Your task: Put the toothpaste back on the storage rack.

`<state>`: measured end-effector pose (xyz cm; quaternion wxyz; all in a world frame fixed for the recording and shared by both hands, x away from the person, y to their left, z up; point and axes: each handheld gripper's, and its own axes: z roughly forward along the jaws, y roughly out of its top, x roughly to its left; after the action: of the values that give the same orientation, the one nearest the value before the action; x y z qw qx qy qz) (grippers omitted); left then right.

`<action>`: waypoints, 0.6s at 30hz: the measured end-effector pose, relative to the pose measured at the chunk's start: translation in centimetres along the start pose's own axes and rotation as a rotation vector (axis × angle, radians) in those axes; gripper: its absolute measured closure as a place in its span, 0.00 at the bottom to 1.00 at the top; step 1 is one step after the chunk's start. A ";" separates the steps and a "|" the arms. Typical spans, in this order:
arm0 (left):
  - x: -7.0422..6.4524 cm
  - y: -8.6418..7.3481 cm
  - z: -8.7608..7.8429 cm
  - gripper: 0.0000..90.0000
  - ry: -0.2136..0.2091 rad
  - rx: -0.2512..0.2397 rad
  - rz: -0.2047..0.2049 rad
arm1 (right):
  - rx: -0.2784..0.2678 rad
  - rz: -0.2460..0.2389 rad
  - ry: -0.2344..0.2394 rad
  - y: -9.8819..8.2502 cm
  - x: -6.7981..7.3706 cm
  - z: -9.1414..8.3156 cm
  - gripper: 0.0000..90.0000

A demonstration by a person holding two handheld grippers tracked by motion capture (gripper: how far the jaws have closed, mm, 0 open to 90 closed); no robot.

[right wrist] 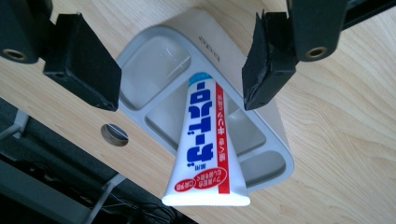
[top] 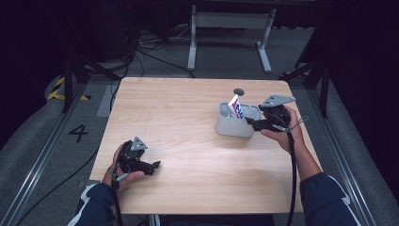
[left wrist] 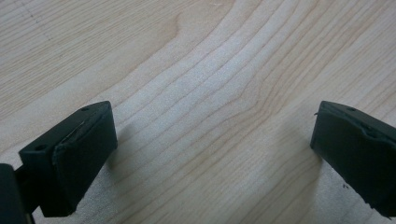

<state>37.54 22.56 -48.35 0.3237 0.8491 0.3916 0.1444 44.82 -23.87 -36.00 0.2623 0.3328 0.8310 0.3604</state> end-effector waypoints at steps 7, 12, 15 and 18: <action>-0.1 0.0 0.0 0.01 0.007 -0.002 -0.005 | -0.009 -0.009 -0.009 -1.4 -0.1 -1.7 0.32; -0.1 -0.1 0.0 0.01 0.006 0.000 -0.008 | -0.025 -0.011 -0.005 -2.6 -0.1 -3.2 0.31; -0.1 0.0 0.0 0.01 0.007 -0.002 -0.006 | -0.025 -0.022 -0.009 -3.3 0.0 -4.0 0.31; 0.0 0.0 0.0 0.01 0.007 -0.001 -0.001 | -0.026 -0.039 -0.006 -3.9 0.2 -4.6 0.31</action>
<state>37.48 22.56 -48.34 0.3228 0.8483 0.3929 0.1477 40.17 -27.66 -36.28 0.2761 0.3144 0.8318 0.3648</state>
